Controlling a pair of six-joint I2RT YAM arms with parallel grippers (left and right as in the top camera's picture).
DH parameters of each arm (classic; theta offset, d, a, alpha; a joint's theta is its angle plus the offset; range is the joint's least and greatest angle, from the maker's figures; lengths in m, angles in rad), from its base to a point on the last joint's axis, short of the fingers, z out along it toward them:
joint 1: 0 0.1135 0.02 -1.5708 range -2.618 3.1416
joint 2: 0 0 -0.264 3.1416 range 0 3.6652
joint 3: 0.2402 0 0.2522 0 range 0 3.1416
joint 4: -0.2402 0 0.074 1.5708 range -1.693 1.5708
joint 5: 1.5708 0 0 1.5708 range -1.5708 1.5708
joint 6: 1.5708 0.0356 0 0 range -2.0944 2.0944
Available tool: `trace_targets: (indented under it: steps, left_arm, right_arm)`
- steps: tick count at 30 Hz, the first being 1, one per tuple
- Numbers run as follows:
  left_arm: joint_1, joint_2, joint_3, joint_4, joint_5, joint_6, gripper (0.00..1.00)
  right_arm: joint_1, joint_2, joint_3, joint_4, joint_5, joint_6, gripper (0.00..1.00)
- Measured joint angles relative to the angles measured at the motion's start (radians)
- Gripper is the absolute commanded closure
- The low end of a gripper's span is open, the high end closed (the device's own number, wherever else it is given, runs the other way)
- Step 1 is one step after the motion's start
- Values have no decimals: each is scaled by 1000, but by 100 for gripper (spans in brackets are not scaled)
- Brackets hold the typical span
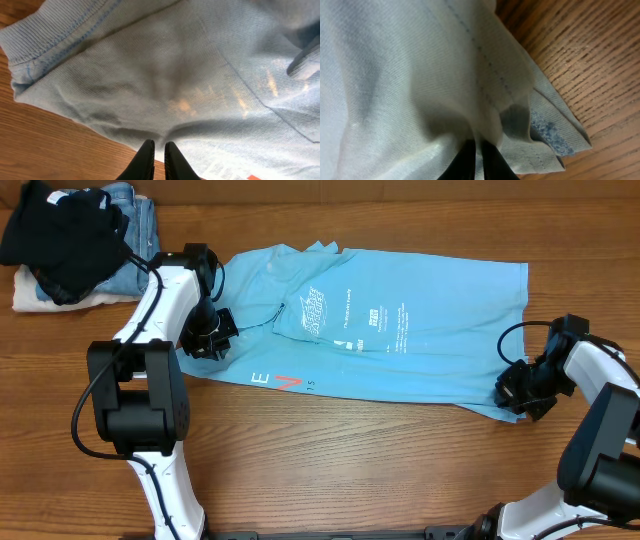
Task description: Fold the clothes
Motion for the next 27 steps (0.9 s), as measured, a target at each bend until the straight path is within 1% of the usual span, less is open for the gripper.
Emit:
trace_targets:
  steps: [6,11,12,16,19,23,27]
  left_arm:
    - [1,0,0,-5,-28,8,84]
    - [35,0,0,-3,-45,16,83]
    - [47,0,0,-1,-47,17,84]
    - [100,0,0,1,-55,23,86]
    - [127,0,0,0,-59,26,90]
    - [131,0,13,-19,-63,26,95]
    - [129,1,83,-76,-63,27,96]
  right_arm:
    - [-3,-2,0,-15,27,67,89]
    - [-47,-2,2,-56,71,90,91]
    - [-53,-1,3,-65,84,91,92]
    - [-68,4,23,-97,133,98,94]
    - [-69,5,56,-133,165,103,95]
    - [-69,5,112,-188,227,133,96]
    - [-72,6,194,-256,280,170,96]
